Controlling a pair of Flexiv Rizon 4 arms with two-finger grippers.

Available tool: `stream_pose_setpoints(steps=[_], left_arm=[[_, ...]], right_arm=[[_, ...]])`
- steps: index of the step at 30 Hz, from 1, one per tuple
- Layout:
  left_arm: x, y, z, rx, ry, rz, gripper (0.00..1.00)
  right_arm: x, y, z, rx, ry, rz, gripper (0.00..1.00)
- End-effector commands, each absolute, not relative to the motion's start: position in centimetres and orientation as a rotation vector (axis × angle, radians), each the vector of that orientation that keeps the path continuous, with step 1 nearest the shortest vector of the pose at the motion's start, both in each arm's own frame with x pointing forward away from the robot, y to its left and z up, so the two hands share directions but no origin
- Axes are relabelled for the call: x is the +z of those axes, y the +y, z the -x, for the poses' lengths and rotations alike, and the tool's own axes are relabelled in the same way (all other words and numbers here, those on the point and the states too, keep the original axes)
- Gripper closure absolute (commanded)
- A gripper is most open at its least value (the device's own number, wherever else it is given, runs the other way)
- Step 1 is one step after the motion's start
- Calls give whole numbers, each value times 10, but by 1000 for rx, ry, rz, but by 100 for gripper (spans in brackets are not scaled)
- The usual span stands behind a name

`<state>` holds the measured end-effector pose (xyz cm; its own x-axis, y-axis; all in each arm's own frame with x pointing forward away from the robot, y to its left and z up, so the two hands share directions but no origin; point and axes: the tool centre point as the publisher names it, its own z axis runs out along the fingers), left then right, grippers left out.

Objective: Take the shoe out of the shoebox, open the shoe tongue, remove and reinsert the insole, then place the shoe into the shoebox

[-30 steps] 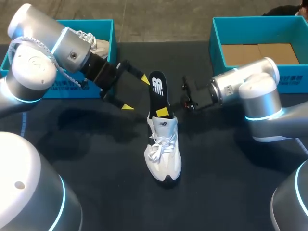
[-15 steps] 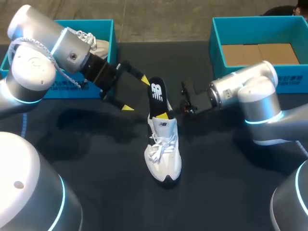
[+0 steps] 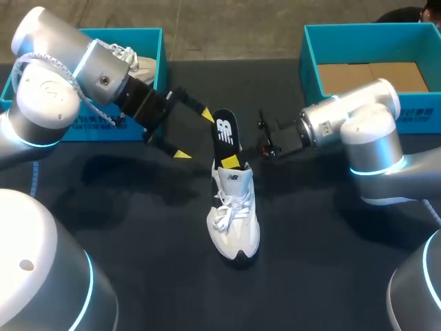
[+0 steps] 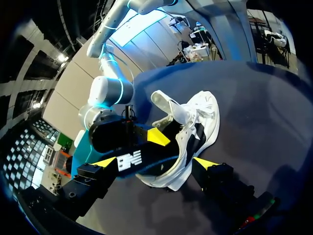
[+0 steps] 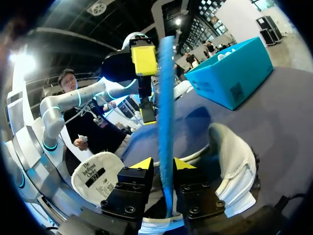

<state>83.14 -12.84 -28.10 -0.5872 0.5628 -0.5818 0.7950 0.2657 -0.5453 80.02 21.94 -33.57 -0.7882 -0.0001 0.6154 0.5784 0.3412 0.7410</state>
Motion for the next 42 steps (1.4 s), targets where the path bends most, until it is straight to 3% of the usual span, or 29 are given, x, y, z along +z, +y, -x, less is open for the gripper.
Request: stream_pose_setpoints(steps=[1, 7, 9, 11, 34, 35, 36, 37, 42], left_arm=[[-281, -128, -830, -1231, 2306, -1200, 0], [-280, -129, -830, -1230, 2332, -1162, 0], [-280, -128, -829, -1230, 2327, -1169, 0], [-278, -128, -829, -1229, 2315, -1173, 0], [-277, -128, -831, -1270, 2263, -1180, 0], [-277, -128, -831, -1273, 2262, -1181, 0], [-278, -128, -832, -1280, 2258, -1184, 0], [-278, -128, -832, -1282, 2257, -1189, 0], [-279, -128, -834, -1290, 2251, -1209, 0]], right_arm=[[-329, 218, -803, -1454, -2103, 504, 75], [-332, 217, -809, -1437, -2102, 505, 78], [-335, 216, -809, -1428, -2090, 509, 84], [-340, 216, -808, -1416, -2081, 518, 100], [-363, 222, -787, -1280, -2003, 599, 100], [-361, 222, -787, -1284, -2004, 603, 99], [-359, 222, -788, -1290, -2009, 602, 83], [-356, 221, -788, -1298, -2021, 601, 76], [-343, 219, -794, -1308, -2060, 597, 67]])
